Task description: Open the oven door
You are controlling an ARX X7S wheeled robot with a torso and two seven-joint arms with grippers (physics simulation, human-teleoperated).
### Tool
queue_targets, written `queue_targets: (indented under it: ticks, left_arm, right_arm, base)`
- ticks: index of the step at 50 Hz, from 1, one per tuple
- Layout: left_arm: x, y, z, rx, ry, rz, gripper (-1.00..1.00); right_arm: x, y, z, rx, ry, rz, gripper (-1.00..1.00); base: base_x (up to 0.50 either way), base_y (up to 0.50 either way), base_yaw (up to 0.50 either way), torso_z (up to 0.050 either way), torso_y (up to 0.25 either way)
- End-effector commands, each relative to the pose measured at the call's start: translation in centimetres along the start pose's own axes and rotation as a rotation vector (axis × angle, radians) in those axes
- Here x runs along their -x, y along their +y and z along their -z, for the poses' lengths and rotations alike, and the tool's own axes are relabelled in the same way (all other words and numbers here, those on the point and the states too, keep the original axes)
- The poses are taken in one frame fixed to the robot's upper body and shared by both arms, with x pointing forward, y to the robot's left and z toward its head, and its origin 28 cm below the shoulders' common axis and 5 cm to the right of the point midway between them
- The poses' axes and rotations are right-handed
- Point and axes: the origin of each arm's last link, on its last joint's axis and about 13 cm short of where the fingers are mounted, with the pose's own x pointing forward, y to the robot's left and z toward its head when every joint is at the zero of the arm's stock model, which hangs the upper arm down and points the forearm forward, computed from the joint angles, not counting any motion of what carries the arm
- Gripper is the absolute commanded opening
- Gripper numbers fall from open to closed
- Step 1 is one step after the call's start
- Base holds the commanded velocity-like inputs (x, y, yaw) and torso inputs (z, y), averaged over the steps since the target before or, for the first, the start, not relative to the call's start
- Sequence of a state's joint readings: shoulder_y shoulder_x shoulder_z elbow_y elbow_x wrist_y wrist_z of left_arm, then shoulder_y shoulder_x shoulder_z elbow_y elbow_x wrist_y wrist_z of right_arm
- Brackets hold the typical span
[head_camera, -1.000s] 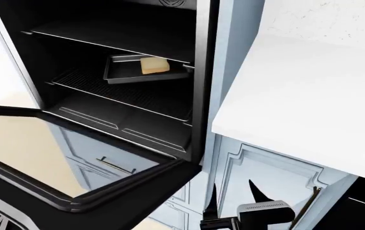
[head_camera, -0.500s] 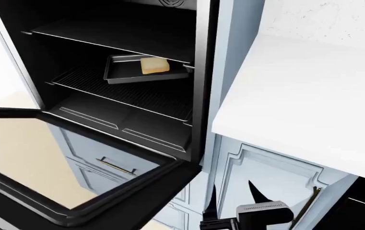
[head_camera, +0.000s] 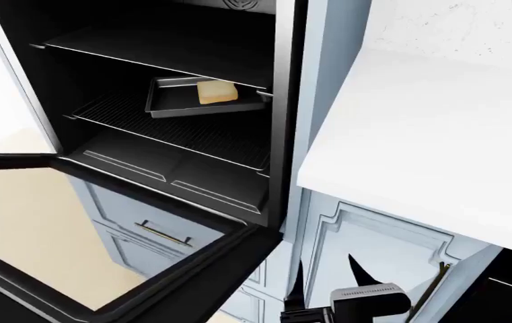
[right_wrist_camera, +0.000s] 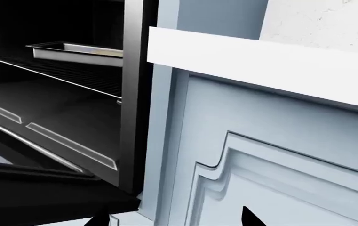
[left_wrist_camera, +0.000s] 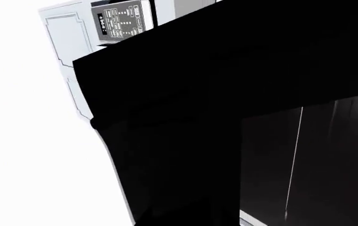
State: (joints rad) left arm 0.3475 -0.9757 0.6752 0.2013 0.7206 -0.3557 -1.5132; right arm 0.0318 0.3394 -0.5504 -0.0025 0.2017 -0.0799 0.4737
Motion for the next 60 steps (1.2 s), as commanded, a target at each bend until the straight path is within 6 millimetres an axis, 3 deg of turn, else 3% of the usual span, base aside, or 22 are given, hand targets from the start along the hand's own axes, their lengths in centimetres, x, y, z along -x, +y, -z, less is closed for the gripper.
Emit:
queue_targets:
  ticks: [1,60]
  left_arm:
    - [0.8,-0.5,2.5,-0.097,0.093,0.047,-1.00]
    - [5.9,-1.6,2.9,-0.101,0.150,0.116,-1.00]
  right_arm:
    - [0.0,0.0,0.0,0.000,-0.003,0.003,1.00]
    - [-0.1,0.0,0.1,0.004,-0.008,0.001,1.00]
  base:
    - [0.01,0.01,0.01,0.000,0.000]
    - [0.00,0.01,0.00,0.000,0.000]
